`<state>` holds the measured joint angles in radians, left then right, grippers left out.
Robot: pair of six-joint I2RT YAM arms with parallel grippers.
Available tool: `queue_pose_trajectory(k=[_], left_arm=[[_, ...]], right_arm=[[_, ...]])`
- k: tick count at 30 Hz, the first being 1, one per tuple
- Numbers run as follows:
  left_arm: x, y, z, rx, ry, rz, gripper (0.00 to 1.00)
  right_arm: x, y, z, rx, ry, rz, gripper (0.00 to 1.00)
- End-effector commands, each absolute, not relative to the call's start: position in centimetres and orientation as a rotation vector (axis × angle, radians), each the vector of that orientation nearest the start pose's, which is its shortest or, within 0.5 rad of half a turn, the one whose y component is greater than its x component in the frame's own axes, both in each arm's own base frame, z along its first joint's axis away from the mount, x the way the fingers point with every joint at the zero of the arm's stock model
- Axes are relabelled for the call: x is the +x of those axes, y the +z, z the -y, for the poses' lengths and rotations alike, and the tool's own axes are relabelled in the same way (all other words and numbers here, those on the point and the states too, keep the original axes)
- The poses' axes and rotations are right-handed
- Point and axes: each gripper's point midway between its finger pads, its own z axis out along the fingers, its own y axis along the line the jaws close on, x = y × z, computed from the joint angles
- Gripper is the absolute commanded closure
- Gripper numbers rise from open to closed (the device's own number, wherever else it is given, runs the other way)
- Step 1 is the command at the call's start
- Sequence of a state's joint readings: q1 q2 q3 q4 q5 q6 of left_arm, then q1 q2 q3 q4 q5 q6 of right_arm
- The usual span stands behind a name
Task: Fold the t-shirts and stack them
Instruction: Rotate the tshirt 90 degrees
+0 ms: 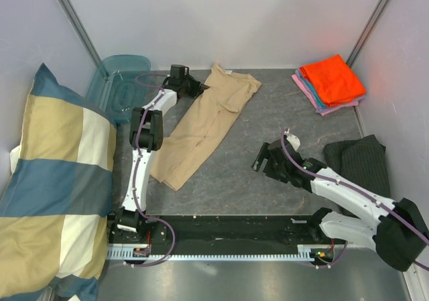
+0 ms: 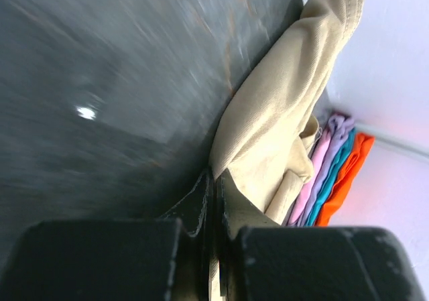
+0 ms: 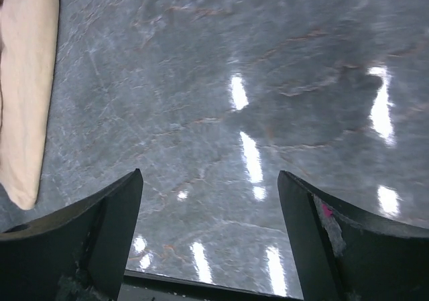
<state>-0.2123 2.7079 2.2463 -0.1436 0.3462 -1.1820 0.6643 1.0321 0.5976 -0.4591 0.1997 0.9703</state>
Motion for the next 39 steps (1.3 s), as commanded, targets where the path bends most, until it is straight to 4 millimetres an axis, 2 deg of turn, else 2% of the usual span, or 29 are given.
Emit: queue_pose_trajectory(k=[1,2,6,8,9,11,12,14,15,17,18,20,22,23,24,26,27,28,32,36,39], left_arm=[[66.3,2.2,19.8,-1.051,-1.078,-2.129,0.98],[66.4,1.7,19.3,-1.074,-1.077,-2.124,0.98],[67.1,1.8,19.2,-1.085,-1.122,-2.097,0.98],[67.0,1.8,19.3,-1.071,-1.136,-2.101,0.90],[67.0,1.9,19.3,-1.061,-1.137,-2.104,0.74],[66.7,1.6,19.2,-1.062,-1.140,-2.116,0.50],[66.6,1.8,19.1,-1.063,-1.144,-2.116,0.25],[66.2,1.3,18.5,-1.078,-1.136,-2.127,0.03],[66.2,1.8,18.3,-1.072,-1.136,-2.124,0.00],[65.7,1.4,17.3,-1.087,-1.120,-2.134,0.00],[65.6,1.3,16.9,-1.083,-1.109,-2.138,0.00],[65.1,1.4,15.6,-1.096,-1.097,-2.137,0.00],[64.5,1.5,14.8,-1.097,-1.087,-2.138,0.00],[64.3,1.7,13.9,-1.106,-1.084,-2.131,0.00],[64.1,1.6,13.5,-1.099,-1.080,-2.131,0.00],[63.3,1.4,12.7,-1.111,-1.058,-2.139,0.00],[63.1,1.4,12.3,-1.101,-1.048,-2.141,0.00],[62.5,0.7,12.1,-1.109,-1.035,-2.157,0.00],[61.7,0.3,11.4,-1.099,-1.012,-2.175,0.00],[61.1,0.0,11.3,-1.085,-1.002,-2.188,0.00],[61.0,0.1,11.0,-1.077,-1.000,-2.191,0.00]], right_arm=[[24.7,11.7,-21.4,0.428,0.679,-2.334,0.10],[24.7,11.8,-21.9,0.419,0.686,-2.334,0.10],[25.3,11.4,-23.7,0.396,0.717,-2.315,0.09],[25.1,10.0,-25.0,0.366,0.720,-2.349,0.09],[25.5,9.3,-26.0,0.352,0.726,-2.357,0.09],[25.0,8.5,-27.7,0.307,0.740,-2.380,0.09],[25.4,7.9,-28.8,0.295,0.743,-2.388,0.09],[24.8,7.0,-30.3,0.255,0.748,-2.417,0.09],[25.4,6.8,-31.7,0.248,0.785,-2.405,0.09],[25.4,7.0,-33.9,0.221,0.848,-2.396,0.09],[25.3,5.6,-34.6,0.225,0.841,-2.426,0.09],[25.1,5.6,-36.4,0.213,0.888,-2.429,0.09],[24.4,4.7,-38.0,0.200,0.913,-2.442,0.10],[24.5,5.2,-39.0,0.195,0.937,-2.431,0.10],[24.3,4.4,-39.4,0.199,0.927,-2.449,0.10],[24.1,4.3,-40.7,0.218,0.950,-2.455,0.10],[24.0,3.5,-41.0,0.220,0.941,-2.469,0.10],[23.9,3.3,-41.3,0.232,0.945,-2.477,0.11],[24.2,2.2,-42.4,0.238,0.913,-2.505,0.15],[24.7,0.8,-42.7,0.234,0.858,-2.532,0.23],[25.0,0.4,-43.1,0.226,0.838,-2.541,0.35]])
